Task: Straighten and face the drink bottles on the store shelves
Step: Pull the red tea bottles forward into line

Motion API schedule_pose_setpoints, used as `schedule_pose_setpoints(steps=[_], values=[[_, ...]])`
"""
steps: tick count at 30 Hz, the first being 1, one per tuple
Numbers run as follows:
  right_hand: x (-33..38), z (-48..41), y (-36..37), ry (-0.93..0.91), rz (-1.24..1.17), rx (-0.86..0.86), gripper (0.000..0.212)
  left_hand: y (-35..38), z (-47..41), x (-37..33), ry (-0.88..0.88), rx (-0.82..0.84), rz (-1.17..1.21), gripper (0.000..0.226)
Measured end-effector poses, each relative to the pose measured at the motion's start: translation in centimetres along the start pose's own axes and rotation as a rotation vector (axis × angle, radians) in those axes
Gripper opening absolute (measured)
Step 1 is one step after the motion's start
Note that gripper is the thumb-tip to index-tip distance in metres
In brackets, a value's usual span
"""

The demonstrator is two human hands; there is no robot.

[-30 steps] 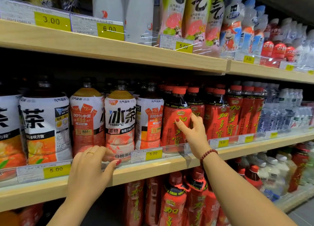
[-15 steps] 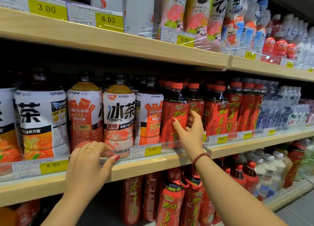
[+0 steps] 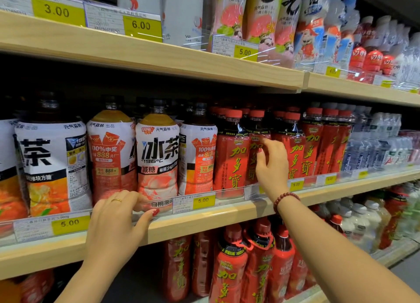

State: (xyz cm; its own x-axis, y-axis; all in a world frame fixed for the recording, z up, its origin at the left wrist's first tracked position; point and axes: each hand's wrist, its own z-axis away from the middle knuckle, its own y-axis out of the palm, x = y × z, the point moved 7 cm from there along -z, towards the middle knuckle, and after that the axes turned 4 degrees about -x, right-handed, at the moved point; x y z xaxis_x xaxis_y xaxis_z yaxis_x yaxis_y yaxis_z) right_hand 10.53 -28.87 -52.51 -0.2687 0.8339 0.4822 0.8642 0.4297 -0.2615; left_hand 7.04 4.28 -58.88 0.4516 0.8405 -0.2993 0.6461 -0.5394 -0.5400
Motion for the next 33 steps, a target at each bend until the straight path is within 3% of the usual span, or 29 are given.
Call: schedule_pose_setpoints(steps=[5, 8, 12, 14, 21, 27, 33], values=[[-0.9, -2.8, 1.1, -0.124, 0.23, 0.228, 0.074, 0.0, 0.0, -0.1, 0.018, 0.0, -0.006, 0.028], [-1.3, -3.8, 1.9, -0.15, 0.341, 0.353, 0.087, 0.0, 0.1, -0.1, 0.043, -0.004, -0.013, 0.029], [-1.2, -4.5, 2.1, -0.346, 0.562, 0.394, 0.087, -0.1, 0.0, 0.0, 0.088, -0.037, -0.005, 0.017], [-1.2, -4.8, 1.8, -0.416, 0.577, 0.387, 0.082, -0.1, 0.0, 0.0, 0.098, -0.027, 0.001, 0.024], [-2.0, -5.7, 0.5, -0.427, 0.479, 0.426, 0.081, -0.2, -0.3, -0.3, 0.094, -0.033, 0.002, 0.031], [-1.5, -6.2, 2.2, -0.428, 0.611, 0.582, 0.111, -0.2, -0.3, -0.2, 0.078, -0.04, -0.013, 0.032], [-1.5, -7.1, 1.7, -0.43, 0.541, 0.646, 0.106, -0.2, -0.2, -0.1, 0.087, -0.062, 0.011, 0.032]])
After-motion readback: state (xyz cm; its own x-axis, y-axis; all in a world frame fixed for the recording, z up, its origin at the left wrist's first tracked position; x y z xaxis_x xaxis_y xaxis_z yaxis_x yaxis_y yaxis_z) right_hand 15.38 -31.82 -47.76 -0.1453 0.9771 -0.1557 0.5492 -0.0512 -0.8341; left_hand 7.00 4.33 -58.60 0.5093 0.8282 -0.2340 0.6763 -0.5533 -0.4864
